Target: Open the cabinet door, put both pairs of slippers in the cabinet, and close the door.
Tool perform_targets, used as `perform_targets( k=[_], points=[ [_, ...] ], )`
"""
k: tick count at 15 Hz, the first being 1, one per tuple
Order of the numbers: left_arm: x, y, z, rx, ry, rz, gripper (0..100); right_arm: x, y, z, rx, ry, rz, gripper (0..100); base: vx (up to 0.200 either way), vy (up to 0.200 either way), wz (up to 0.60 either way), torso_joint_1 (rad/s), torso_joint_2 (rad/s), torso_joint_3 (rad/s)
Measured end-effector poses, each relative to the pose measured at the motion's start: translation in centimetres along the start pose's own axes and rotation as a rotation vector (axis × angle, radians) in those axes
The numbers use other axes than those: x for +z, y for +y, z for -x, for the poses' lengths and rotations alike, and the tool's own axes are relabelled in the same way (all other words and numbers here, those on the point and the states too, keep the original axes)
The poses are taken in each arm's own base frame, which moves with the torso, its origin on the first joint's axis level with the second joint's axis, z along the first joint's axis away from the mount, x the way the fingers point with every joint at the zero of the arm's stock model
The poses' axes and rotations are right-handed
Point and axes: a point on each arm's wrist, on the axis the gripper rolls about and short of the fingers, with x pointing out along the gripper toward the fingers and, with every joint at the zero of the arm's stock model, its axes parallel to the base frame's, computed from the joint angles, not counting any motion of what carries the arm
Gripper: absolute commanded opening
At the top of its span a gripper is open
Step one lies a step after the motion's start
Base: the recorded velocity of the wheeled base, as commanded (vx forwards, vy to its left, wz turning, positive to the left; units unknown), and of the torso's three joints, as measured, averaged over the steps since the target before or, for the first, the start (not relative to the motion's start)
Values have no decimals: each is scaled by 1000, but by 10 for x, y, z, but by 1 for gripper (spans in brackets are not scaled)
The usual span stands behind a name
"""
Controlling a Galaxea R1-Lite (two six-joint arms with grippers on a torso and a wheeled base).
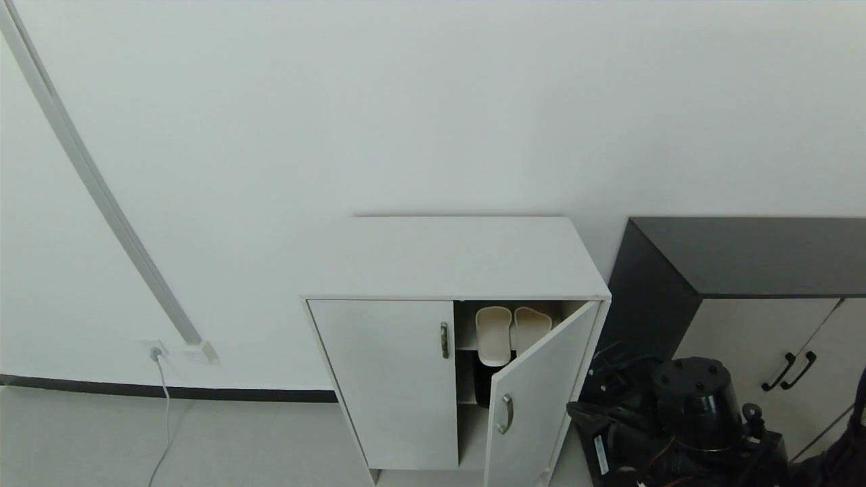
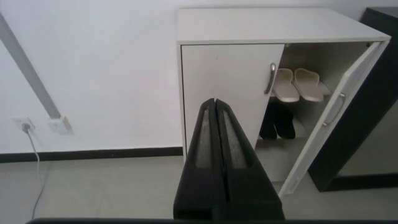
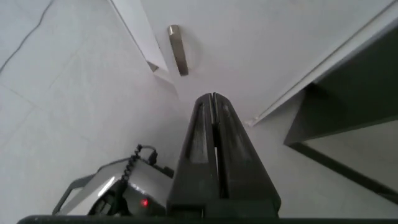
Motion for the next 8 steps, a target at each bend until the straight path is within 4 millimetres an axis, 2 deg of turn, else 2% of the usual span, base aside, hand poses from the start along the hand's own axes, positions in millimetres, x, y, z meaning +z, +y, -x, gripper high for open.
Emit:
perform_targets(
  k=[3,8],
  points=[
    [0,0,0,2,-1,0,0,7,3,-16,4,-50,-7,0,0,0,0,0,0,0],
    [0,0,0,2,-1,1,0,14,7,-59,3,-80,-32,0,0,0,0,0,0,0]
  ],
)
